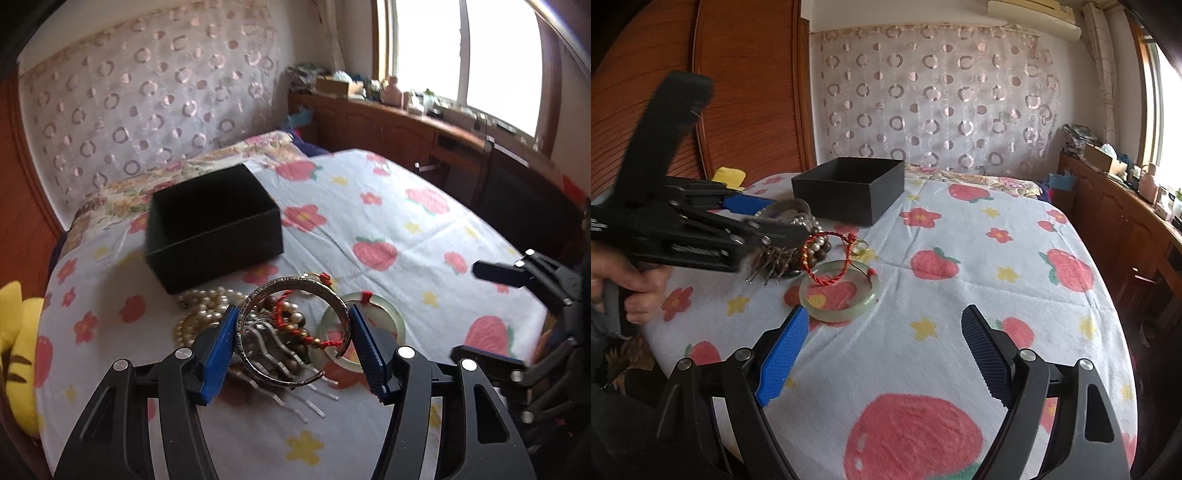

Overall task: Organize jewelry
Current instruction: 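Lower the left tool onto the silver bangle and close on it, then grasp the jade bangle with the right tool while the left lifts the silver bangle toward the box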

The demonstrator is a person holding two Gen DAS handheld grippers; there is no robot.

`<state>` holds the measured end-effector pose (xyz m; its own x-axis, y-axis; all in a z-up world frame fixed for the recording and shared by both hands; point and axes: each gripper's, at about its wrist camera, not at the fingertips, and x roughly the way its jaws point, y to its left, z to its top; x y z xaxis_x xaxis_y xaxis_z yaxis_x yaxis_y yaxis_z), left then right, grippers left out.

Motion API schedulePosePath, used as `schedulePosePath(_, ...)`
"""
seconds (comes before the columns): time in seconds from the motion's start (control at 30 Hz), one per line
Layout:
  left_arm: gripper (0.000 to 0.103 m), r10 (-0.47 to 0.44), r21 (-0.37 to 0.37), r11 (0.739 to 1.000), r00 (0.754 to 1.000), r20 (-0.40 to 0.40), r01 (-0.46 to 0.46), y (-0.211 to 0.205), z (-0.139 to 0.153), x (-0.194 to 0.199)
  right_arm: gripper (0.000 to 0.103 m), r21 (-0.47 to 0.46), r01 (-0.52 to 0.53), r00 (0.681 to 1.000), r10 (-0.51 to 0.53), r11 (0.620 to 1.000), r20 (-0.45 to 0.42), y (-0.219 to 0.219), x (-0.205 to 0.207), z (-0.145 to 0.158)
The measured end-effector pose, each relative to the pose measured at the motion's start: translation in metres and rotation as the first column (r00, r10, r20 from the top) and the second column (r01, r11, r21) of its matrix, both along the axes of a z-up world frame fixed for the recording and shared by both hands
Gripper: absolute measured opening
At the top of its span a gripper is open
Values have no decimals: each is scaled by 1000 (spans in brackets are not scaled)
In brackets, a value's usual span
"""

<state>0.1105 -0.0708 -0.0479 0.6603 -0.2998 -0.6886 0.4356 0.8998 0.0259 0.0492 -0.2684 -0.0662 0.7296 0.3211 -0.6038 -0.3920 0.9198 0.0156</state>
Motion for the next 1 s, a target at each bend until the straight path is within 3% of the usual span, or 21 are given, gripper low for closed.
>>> schedulePosePath(0.23, 58, 41, -41, 998, 999, 26, -40, 19, 7, -8, 89, -35, -103, 991, 100, 994, -83, 30, 23, -8)
schedulePosePath(0.63, 58, 69, -99, 993, 997, 35, -65, 37, 9, -17, 93, -171, -193, 963, 153, 966, -222, 64, 56, -26)
schedulePosePath(0.77, 58, 71, -113, 991, 996, 48, -65, 41, 10, -20, 93, -139, -197, 954, 157, 971, -254, 61, 64, -29)
schedulePosePath(0.83, 58, 74, -116, 991, 996, 53, -67, 42, 11, -21, 85, -120, -199, 953, 163, 973, -254, 57, 65, -29)
schedulePosePath(0.87, 58, 75, -117, 991, 996, 54, -68, 43, 12, -20, 74, -115, -205, 953, 171, 972, -249, 55, 63, -27)
schedulePosePath(1.0, 58, 79, -127, 989, 995, 61, -71, 44, 14, -22, 73, -114, -208, 950, 172, 971, -262, 46, 59, -25)
